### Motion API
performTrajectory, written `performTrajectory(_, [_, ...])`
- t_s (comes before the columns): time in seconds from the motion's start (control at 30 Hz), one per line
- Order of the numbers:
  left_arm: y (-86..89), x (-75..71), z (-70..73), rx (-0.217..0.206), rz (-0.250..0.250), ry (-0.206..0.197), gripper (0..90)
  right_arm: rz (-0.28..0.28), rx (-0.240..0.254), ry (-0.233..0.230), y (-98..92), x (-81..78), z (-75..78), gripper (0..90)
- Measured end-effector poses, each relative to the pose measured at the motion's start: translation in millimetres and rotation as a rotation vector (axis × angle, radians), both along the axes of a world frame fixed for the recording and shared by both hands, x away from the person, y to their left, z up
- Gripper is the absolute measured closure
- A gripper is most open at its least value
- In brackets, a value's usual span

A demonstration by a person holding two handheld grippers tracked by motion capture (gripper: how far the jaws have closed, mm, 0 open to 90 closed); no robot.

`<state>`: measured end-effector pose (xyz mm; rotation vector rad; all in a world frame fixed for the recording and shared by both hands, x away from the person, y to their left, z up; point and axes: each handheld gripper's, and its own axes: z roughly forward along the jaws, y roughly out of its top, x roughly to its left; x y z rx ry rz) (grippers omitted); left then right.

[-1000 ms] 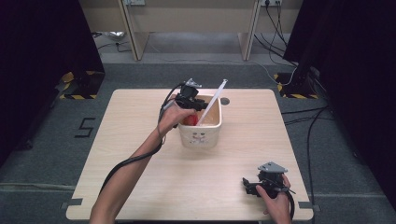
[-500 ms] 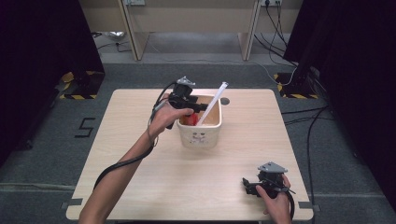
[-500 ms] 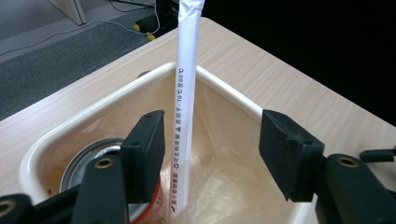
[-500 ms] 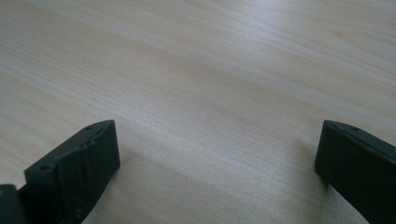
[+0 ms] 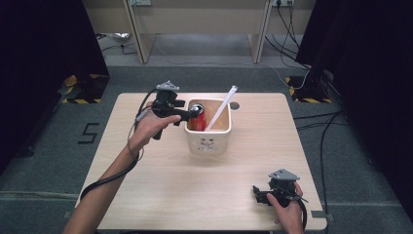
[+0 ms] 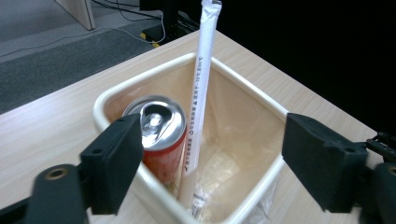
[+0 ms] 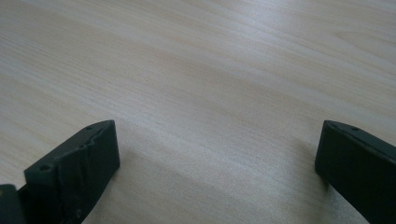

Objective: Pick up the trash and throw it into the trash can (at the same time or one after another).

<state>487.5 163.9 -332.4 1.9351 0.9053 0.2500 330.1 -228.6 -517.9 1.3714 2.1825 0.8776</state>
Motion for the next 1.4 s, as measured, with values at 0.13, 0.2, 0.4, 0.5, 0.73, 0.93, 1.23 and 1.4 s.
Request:
performTrajectory(0.13, [12.9, -6.9, -2.6, 0.0, 0.009, -0.018, 18.0, 0.0, 0.001, 0.001, 0.0, 0.0, 0.0, 0.2])
performTrajectory(0.2, [18.5, -10.6, -2.8, 0.0, 0.017, -0.031, 18.0, 0.0, 0.0, 0.0, 0.0, 0.0, 0.0, 0.2])
performTrajectory(0.4, [33.7, -21.0, -7.6, -0.014, 0.023, -0.045, 17.9, 0.0, 0.0, 0.0, 0.1, 0.0, 0.0, 0.2])
performTrajectory(0.5, [41.8, -25.4, -12.1, -0.01, 0.029, -0.045, 17.9, -0.001, 0.0, 0.0, 0.1, -0.1, 0.0, 0.2])
performTrajectory(0.73, [57.2, -31.7, -22.0, -0.016, 0.046, -0.042, 17.9, -0.002, 0.0, 0.0, 0.3, -0.1, 0.0, 0.2])
performTrajectory(0.93, [65.4, -37.4, -32.2, 0.013, 0.059, -0.055, 17.9, -0.002, 0.0, 0.0, 0.3, -0.1, 0.0, 0.2])
performTrajectory(1.23, [78.2, -45.0, -49.9, 0.01, 0.074, -0.045, 17.9, -0.003, 0.001, 0.0, 0.4, -0.1, 0.0, 0.2])
performTrajectory(1.4, [80.1, -50.0, -56.4, 0.013, 0.078, -0.058, 17.9, -0.003, 0.0, 0.002, 0.4, -0.1, 0.1, 0.2])
